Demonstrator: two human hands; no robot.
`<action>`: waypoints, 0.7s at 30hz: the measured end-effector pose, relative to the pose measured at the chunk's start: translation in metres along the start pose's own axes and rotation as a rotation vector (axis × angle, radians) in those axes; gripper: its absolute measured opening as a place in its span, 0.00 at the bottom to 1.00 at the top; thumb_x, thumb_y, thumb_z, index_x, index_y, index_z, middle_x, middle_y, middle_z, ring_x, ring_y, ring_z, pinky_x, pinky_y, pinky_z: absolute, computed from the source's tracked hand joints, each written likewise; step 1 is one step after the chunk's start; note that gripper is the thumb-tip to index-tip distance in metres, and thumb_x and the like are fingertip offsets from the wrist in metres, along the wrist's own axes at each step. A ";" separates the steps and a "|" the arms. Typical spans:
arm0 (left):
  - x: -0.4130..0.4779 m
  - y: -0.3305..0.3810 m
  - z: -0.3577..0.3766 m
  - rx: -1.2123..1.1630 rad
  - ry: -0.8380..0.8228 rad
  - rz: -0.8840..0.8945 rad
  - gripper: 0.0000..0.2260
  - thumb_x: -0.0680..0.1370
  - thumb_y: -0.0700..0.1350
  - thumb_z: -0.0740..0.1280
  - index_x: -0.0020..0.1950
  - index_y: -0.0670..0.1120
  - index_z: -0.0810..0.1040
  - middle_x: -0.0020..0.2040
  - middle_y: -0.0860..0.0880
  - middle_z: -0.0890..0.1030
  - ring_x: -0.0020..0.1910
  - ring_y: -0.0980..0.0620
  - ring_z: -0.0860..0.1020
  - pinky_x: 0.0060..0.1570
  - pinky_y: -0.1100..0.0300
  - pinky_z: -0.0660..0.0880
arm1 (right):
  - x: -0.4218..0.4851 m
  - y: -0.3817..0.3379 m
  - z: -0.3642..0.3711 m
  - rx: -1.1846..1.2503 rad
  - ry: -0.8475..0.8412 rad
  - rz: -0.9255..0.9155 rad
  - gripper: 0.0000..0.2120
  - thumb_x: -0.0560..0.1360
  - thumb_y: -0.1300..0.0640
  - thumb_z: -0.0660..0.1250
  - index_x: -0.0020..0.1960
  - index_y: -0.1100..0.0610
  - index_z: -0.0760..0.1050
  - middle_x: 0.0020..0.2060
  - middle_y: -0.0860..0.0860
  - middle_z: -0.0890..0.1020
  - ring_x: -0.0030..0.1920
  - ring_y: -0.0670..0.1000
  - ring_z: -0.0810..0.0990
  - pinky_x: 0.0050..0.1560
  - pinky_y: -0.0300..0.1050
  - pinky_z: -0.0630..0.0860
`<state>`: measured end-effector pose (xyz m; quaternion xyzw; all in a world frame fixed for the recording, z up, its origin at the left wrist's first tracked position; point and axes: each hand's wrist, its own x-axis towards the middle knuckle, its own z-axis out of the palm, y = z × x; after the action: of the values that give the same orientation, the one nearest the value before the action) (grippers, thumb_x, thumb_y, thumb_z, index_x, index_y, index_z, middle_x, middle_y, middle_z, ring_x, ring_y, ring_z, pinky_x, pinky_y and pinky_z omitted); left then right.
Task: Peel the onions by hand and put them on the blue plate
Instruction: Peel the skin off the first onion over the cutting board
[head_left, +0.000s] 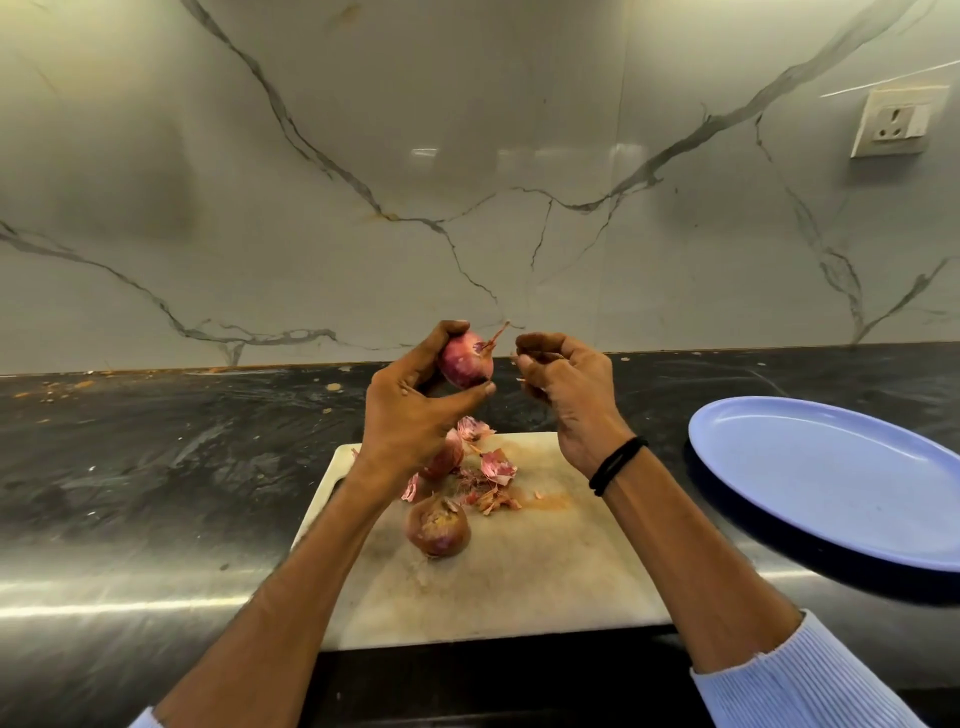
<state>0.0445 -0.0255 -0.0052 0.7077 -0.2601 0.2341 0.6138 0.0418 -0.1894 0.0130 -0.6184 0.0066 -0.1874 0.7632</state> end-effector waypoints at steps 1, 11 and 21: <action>0.001 -0.001 0.000 0.021 0.007 0.010 0.31 0.68 0.37 0.79 0.70 0.48 0.75 0.63 0.53 0.80 0.61 0.61 0.79 0.61 0.66 0.75 | 0.000 0.000 0.000 -0.029 -0.007 -0.015 0.08 0.77 0.67 0.68 0.52 0.57 0.81 0.46 0.52 0.84 0.45 0.46 0.81 0.40 0.37 0.78; 0.000 -0.015 -0.003 0.375 0.004 0.168 0.34 0.71 0.44 0.79 0.74 0.54 0.70 0.66 0.58 0.75 0.64 0.59 0.76 0.66 0.66 0.71 | -0.005 0.006 0.011 -0.063 -0.162 -0.167 0.06 0.77 0.56 0.70 0.49 0.58 0.81 0.46 0.59 0.85 0.50 0.54 0.84 0.53 0.47 0.82; -0.002 -0.013 -0.001 0.492 -0.079 0.231 0.37 0.69 0.51 0.79 0.76 0.54 0.68 0.61 0.49 0.81 0.53 0.54 0.80 0.58 0.62 0.76 | -0.002 0.014 0.012 -0.350 0.023 -0.304 0.10 0.79 0.63 0.67 0.40 0.58 0.71 0.35 0.49 0.76 0.38 0.45 0.74 0.39 0.43 0.75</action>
<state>0.0521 -0.0226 -0.0162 0.8098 -0.2979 0.3310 0.3820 0.0470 -0.1751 0.0021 -0.7331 -0.0457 -0.3031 0.6071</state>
